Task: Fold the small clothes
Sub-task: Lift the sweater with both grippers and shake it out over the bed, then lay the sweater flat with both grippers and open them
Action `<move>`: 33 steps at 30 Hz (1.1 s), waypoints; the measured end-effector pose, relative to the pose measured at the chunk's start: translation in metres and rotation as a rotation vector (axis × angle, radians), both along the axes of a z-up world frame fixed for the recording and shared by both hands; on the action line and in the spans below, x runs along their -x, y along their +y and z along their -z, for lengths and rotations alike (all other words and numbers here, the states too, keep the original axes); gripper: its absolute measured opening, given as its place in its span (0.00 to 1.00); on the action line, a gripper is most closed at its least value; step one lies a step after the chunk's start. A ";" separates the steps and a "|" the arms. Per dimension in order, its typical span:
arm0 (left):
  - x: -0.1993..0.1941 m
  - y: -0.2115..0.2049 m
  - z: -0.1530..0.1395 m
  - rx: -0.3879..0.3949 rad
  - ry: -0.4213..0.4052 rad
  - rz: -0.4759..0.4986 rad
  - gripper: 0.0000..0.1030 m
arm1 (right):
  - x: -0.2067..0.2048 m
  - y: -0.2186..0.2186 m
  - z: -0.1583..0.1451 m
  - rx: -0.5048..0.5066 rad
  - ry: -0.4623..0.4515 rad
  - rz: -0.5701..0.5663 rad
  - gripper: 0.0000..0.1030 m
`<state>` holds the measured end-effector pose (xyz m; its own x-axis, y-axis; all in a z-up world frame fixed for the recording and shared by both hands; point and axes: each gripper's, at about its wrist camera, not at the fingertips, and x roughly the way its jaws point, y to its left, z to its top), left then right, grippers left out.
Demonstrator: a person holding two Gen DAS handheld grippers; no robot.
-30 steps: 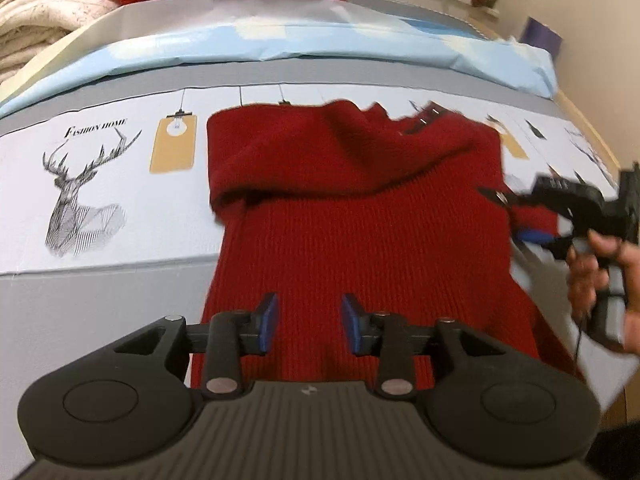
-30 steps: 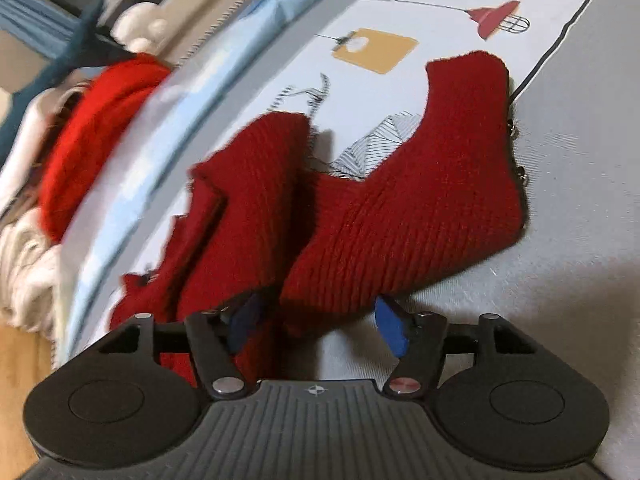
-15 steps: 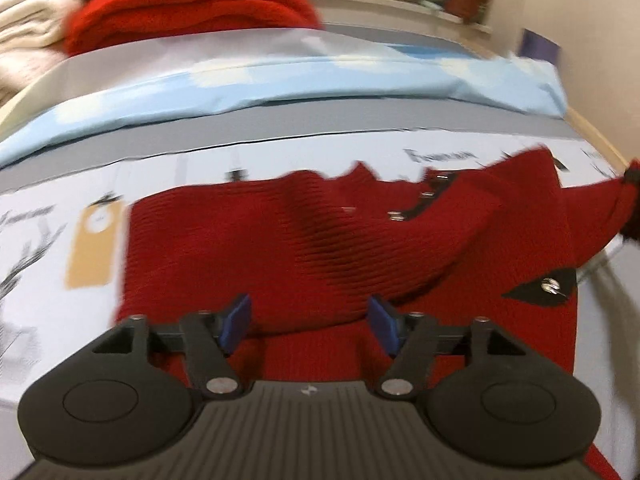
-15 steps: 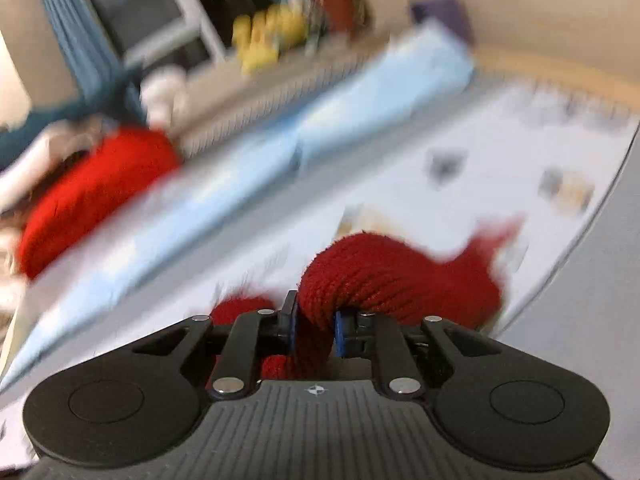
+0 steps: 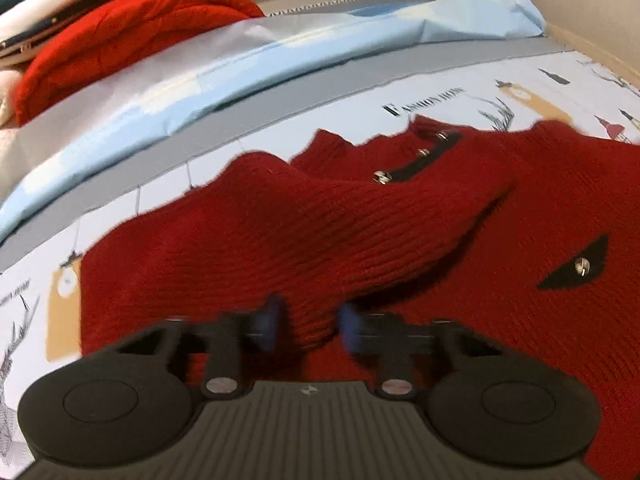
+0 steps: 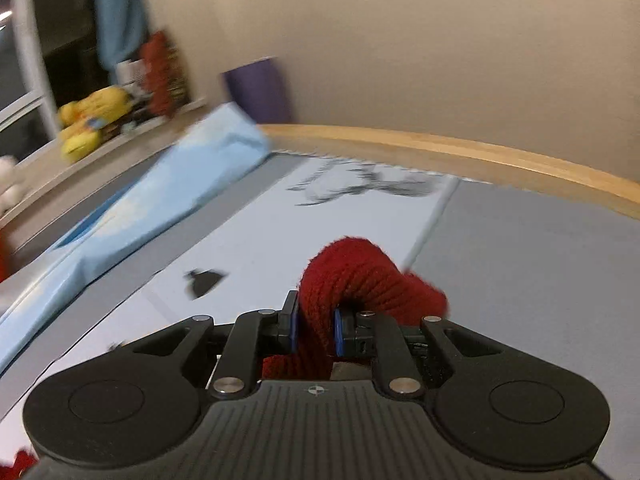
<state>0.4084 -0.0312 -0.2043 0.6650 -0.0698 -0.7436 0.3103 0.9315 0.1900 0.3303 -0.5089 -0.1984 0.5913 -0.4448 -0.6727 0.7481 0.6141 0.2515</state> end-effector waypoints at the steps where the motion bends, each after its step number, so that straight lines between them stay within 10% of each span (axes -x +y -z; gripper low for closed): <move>1: 0.000 0.006 -0.003 0.028 -0.003 -0.005 0.11 | -0.004 0.002 0.007 -0.027 0.054 0.022 0.22; 5: -0.003 0.031 -0.032 0.067 -0.062 -0.076 0.09 | 0.004 0.030 0.008 -0.006 0.165 0.143 0.37; 10: -0.009 0.116 -0.084 0.145 -0.151 -0.308 0.09 | -0.011 0.102 -0.027 0.105 0.027 -0.016 0.48; 14: 0.005 0.237 -0.111 0.089 -0.214 -0.746 0.08 | -0.038 0.155 -0.024 0.023 0.007 -0.311 0.56; 19: 0.044 0.353 -0.096 0.078 -0.094 -1.335 0.13 | -0.063 0.217 0.005 -0.051 0.172 -0.625 0.56; 26: 0.009 0.271 -0.087 0.384 -0.008 -0.788 0.42 | -0.073 0.237 0.044 0.017 0.390 -0.628 0.58; 28: -0.003 0.237 -0.068 0.402 0.065 -0.642 0.57 | -0.068 0.237 0.045 0.038 0.404 -0.621 0.58; 33: -0.014 0.163 -0.024 0.279 0.158 -0.376 0.60 | -0.071 0.234 0.048 0.062 0.412 -0.609 0.60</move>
